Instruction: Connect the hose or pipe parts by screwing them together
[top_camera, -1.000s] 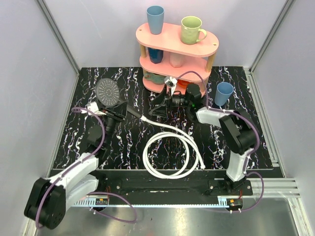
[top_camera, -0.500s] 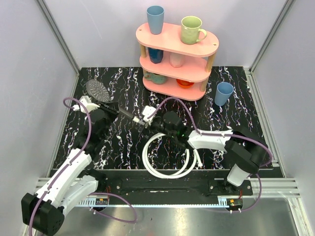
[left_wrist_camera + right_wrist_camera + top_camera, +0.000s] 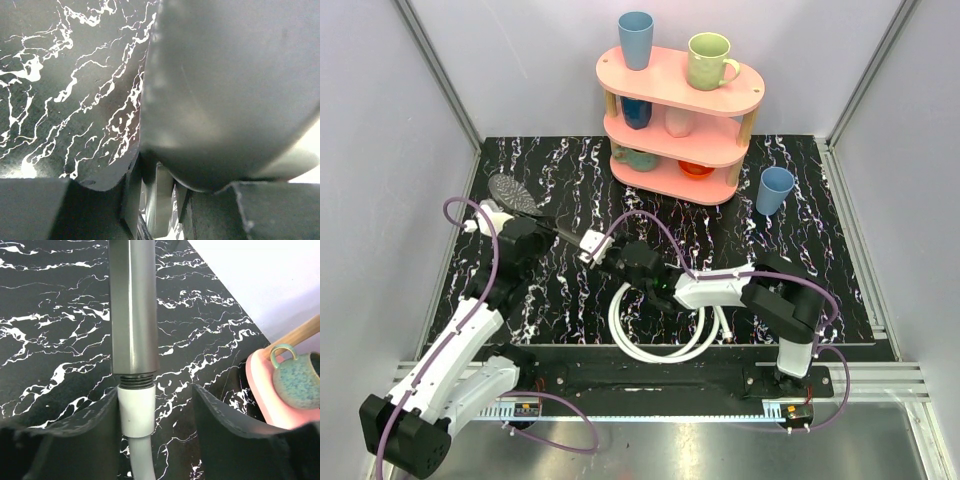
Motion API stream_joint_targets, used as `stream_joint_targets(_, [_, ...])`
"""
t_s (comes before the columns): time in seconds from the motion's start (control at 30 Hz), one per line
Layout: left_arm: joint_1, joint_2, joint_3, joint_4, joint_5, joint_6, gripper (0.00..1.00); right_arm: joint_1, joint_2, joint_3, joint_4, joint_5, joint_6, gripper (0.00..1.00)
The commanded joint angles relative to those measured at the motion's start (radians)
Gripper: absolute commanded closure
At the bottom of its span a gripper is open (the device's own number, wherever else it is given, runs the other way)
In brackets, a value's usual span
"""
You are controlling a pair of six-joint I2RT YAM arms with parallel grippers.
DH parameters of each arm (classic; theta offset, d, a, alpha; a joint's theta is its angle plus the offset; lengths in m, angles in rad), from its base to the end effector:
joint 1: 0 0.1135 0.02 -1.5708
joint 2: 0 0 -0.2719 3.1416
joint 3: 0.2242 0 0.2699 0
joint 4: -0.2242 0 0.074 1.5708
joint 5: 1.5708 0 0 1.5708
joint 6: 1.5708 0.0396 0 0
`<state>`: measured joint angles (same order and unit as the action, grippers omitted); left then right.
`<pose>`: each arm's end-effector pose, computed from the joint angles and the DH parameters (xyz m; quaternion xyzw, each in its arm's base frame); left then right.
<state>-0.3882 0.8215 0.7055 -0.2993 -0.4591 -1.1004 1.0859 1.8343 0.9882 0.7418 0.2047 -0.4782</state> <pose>0.1948 -0.0607 0.2975 -0.4008 0.7212 -0.2201 0.5203 0.2040 0.3699 0.2070 -0.4724 0.5726 0.1268 0.6580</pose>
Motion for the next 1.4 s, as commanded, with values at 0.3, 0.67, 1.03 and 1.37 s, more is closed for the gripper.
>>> stream_joint_targets(0.3, [-0.008,-0.085,-0.223,0.437,0.243,0.072,1.0,-0.038,-0.03,0.122,-0.056,-0.241,0.119,1.0])
stream_joint_targets(0.67, [-0.001,-0.078,-0.509,1.205,0.586,0.228,1.0,-0.27,-0.033,0.271,-0.298,-0.861,0.322,1.0])
stream_joint_targets(1.03, [0.002,0.191,-0.498,1.64,0.879,0.266,1.0,-0.419,0.08,0.435,-0.375,-1.445,0.529,1.0])
stream_joint_targets(1.37, [0.005,0.239,-0.434,1.593,0.854,0.323,1.0,-0.445,0.051,0.397,-0.394,-1.389,0.55,0.56])
